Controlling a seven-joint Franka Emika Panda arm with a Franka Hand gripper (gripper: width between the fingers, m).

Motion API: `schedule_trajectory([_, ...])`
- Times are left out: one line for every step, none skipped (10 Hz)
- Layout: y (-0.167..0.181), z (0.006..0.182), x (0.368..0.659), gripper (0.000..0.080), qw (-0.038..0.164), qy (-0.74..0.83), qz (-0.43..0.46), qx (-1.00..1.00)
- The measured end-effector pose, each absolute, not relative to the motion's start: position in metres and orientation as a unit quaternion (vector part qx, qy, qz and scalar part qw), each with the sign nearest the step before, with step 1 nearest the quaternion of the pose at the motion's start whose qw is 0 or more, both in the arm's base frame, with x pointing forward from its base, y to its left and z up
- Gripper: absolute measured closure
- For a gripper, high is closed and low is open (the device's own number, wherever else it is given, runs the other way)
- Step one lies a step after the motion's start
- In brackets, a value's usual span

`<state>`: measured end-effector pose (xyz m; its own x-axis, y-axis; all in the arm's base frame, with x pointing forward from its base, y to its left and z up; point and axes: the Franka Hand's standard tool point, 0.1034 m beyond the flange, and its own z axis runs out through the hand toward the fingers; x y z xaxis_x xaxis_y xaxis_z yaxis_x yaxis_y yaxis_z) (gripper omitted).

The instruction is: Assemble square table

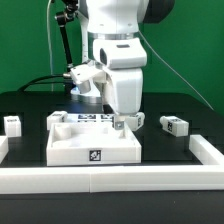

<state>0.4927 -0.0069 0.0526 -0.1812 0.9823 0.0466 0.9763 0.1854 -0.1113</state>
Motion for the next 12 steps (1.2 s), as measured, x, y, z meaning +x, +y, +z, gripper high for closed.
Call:
schedule_trajectory([-0.007,0.053,0.494,0.015,0.051,-0.768,0.026,-0.638])
schedule_trajectory([-0.008,0.053,0.494,0.015,0.051,-0.768,0.026,-0.638])
schedule_trajectory([-0.008,0.052,0.494,0.015,0.052,-0.767,0.026,-0.638])
schedule_trajectory([-0.008,0.052,0.494,0.015,0.052,-0.767,0.027,-0.639])
schedule_trajectory([-0.011,0.052,0.489,0.015,0.052,-0.767,0.027,-0.639])
schedule_trajectory([-0.019,0.051,0.474,0.015,0.055,-0.763,0.029,-0.643])
schedule_trajectory([-0.025,0.048,0.459,0.015,0.058,-0.761,0.03,-0.646])
schedule_trajectory([-0.03,0.044,0.448,0.015,0.063,-0.758,0.034,-0.649])
schedule_trajectory([-0.033,0.042,0.44,0.015,0.068,-0.754,0.037,-0.652])
schedule_trajectory([-0.033,0.04,0.438,0.015,0.069,-0.751,0.039,-0.656])
schedule_trajectory([-0.033,0.04,0.438,0.015,0.07,-0.751,0.039,-0.656])
schedule_trajectory([-0.033,0.04,0.436,0.015,0.079,-0.749,0.047,-0.656])
